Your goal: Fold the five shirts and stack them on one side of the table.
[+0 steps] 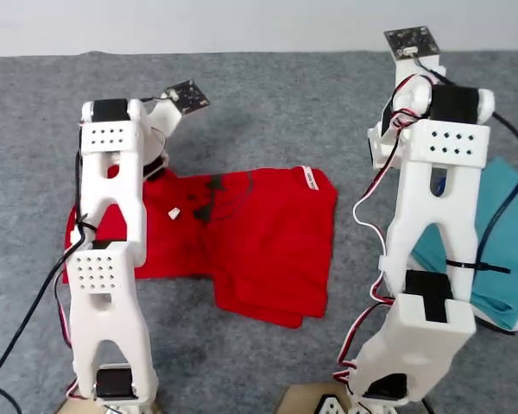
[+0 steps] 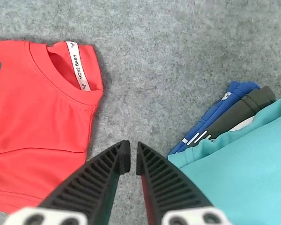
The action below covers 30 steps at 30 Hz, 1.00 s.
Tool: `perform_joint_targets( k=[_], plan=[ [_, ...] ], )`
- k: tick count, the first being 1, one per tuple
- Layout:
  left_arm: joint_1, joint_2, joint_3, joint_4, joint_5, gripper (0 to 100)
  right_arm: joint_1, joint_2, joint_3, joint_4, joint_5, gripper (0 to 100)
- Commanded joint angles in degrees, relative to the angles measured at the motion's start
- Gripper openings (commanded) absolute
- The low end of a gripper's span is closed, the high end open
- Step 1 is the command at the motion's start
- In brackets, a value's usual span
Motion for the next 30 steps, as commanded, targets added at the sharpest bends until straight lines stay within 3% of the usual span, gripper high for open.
perform_joint_targets(
  k=[1, 6, 20, 30],
  plan=[
    [-0.4, -2.4, -3.5, 2.8, 0.4, 7, 0.0, -3.2, -0.3, 2.2, 0.6, 3.5],
    [-1.2, -2.2, -0.7, 1.3, 0.3, 8, 0.0, -3.2, -0.3, 2.2, 0.7, 3.5],
    [-2.2, -2.2, 13.8, -14.8, 0.4, 14, 0.0, -3.1, -0.3, 2.2, 0.7, 3.5],
    [-1.8, -2.9, 14.8, -15.8, 0.4, 1, 0.0, -3.1, -0.3, 2.2, 0.7, 3.5]
  ],
)
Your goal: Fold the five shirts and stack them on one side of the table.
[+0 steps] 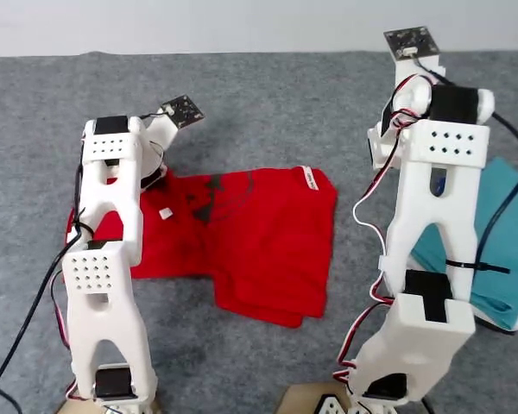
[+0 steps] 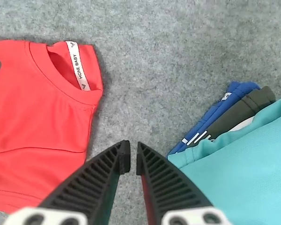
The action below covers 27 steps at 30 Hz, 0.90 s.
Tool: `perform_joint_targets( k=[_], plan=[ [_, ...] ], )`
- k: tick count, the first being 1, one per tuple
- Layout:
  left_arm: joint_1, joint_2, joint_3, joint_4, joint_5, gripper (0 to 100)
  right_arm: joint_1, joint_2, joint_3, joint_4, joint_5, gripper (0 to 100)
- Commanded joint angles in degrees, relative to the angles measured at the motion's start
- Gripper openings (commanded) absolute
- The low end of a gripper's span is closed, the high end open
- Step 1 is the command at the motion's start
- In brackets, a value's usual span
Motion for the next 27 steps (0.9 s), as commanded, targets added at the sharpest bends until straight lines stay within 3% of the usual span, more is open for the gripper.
perform_joint_targets(
  k=[1, 4, 12, 16, 21, 27],
  plan=[
    [0.1, -2.8, -0.4, -0.7, 0.0, 1, 0.0, -3.1, -0.3, 2.2, 0.5, 3.5],
    [0.1, -2.8, -2.9, 1.9, 0.0, 1, -0.1, -3.1, -0.3, 2.2, 0.5, 3.5],
    [0.8, -2.8, -19.0, 19.3, 0.0, 0, -0.1, -3.2, -0.3, 2.2, 0.5, 3.5],
    [-0.3, -2.9, -20.2, 19.6, 0.1, 0, -0.1, -3.3, -0.3, 2.2, 0.5, 3.5],
    [-3.0, -5.9, -11.8, 19.7, -0.6, 0, -0.1, -3.5, -0.3, 2.2, 0.5, 3.5],
    [-4.2, -23.5, 12.9, 19.5, -8.3, 0, -0.1, -3.3, -0.3, 2.2, 0.5, 3.5]
  ],
)
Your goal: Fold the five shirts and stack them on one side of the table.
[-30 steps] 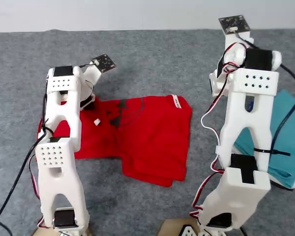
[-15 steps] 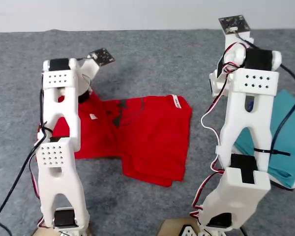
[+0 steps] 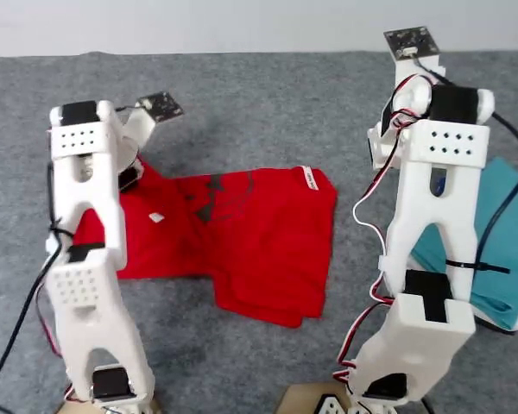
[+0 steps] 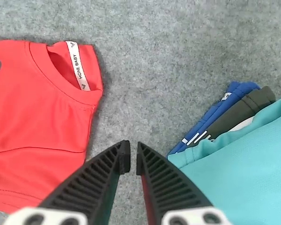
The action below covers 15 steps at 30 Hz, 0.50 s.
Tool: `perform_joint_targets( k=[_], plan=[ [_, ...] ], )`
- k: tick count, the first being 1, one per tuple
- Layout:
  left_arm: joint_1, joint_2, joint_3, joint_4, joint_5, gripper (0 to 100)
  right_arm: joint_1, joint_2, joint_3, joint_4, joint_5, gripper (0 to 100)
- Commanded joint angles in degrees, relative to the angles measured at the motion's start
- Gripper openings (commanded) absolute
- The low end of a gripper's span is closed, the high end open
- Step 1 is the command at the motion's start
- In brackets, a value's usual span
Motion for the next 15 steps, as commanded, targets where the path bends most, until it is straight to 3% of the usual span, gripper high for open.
perform_joint_targets(
  k=[1, 7, 15],
  plan=[
    [-0.6, -15.1, 14.5, 1.7, -4.2, 0, -0.1, -3.3, -0.3, 2.2, 0.5, 3.5],
    [-5.2, -29.5, 30.7, 1.5, -8.4, 0, -0.1, -3.3, -0.3, 2.2, 0.5, 3.5],
    [-17.3, -33.3, 39.7, 1.5, -14.1, 0, -0.1, -3.3, -0.3, 2.2, 0.5, 3.5]
  ],
)
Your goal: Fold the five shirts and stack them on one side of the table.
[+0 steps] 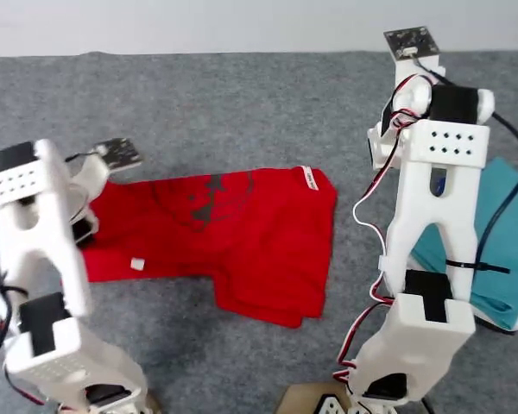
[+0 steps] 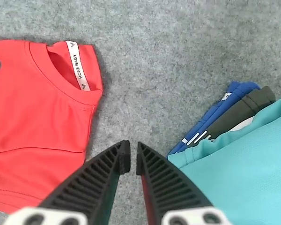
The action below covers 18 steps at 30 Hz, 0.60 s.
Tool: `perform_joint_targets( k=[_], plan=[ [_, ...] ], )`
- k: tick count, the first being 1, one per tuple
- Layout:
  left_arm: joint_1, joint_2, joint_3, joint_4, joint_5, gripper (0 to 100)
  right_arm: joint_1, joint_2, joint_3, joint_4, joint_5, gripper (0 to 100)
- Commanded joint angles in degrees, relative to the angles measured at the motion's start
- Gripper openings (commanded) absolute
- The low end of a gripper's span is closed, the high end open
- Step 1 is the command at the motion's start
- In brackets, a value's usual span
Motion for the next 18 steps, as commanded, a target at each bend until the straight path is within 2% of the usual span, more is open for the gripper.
perform_joint_targets(
  k=[1, 7, 16, 18],
  plan=[
    [-5.0, -3.2, 1.8, 1.5, -3.0, 0, -0.2, -3.3, -0.3, 2.2, 0.5, 3.5],
    [-8.4, -3.2, 6.1, 1.4, -5.5, 1, -0.2, -3.3, -0.3, 2.2, 0.5, 3.5],
    [-8.4, -3.3, 6.7, 1.4, -5.4, 1, -0.2, -3.7, -0.3, 2.2, 0.5, 3.5],
    [-8.4, -3.7, 6.6, 1.4, -5.3, 4, -0.1, -3.7, -0.3, 2.2, 0.6, 3.5]
  ],
)
